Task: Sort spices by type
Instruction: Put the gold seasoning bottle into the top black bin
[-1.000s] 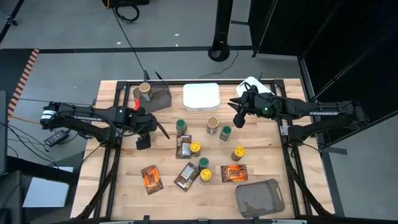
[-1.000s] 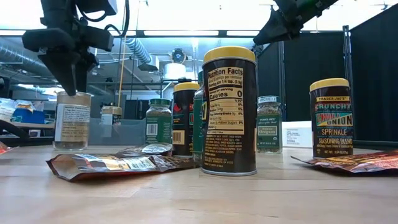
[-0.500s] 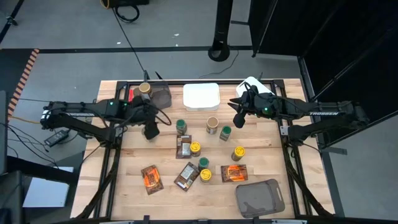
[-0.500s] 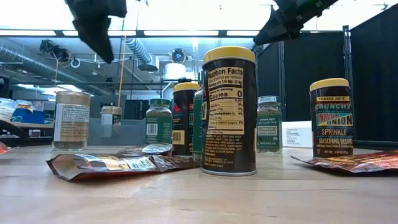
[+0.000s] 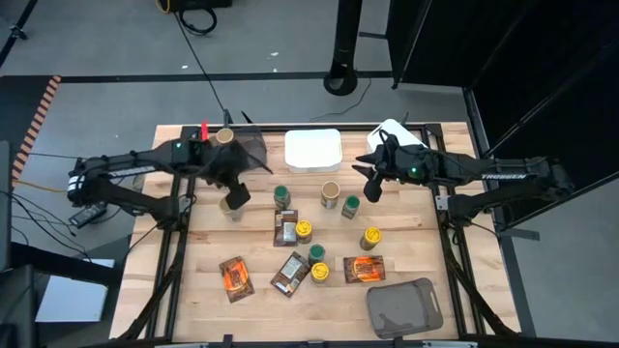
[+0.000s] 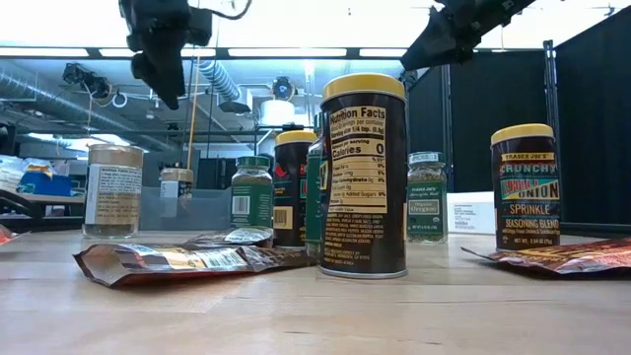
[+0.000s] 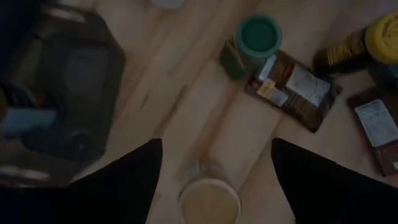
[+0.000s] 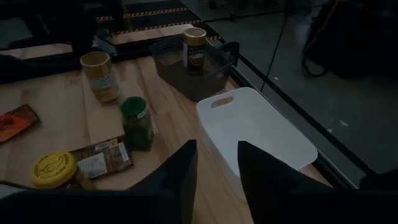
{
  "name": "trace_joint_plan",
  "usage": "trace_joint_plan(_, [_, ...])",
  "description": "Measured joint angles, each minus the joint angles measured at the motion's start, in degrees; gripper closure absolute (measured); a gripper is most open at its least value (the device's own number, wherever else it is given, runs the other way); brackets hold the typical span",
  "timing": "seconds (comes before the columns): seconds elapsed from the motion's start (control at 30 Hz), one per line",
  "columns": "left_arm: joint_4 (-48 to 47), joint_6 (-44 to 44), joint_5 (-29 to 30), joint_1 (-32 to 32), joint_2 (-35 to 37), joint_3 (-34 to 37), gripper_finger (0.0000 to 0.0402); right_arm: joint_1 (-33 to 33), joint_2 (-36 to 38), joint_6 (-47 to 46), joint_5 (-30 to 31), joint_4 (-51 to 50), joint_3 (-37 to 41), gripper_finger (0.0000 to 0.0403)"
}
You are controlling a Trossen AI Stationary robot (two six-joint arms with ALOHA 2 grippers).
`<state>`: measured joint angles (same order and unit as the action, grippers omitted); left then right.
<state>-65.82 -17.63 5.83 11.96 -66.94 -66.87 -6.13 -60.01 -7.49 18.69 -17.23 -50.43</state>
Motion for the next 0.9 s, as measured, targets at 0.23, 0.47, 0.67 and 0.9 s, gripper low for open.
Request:
trace_joint_plan(0.23, [-6.78,7.22,-0.21,1.04,-8.64,-4.98,0.0041,-0.07,0.02,-0.73,0.41,0.44,0.0,0.0203])
trace_joint_plan(0.47, [-9.55,12.48,-3.1,-3.61,-6.2,0.0,0.0032,-0.11,0.0,-1.92,1.36,0.42,0.0,0.016])
trace_joint_plan(0.67, [-5.55,5.95,0.29,-6.8,3.35,4.34,0.0037,-0.11,0.02,-2.89,1.36,0.42,0.0,0.0146])
trace_joint_plan(0.9, [-0.95,3.56,1.28,-9.17,7.77,12.08,0.0037,-0.37,0.0,-3.49,1.36,0.48,0.0,0.0144])
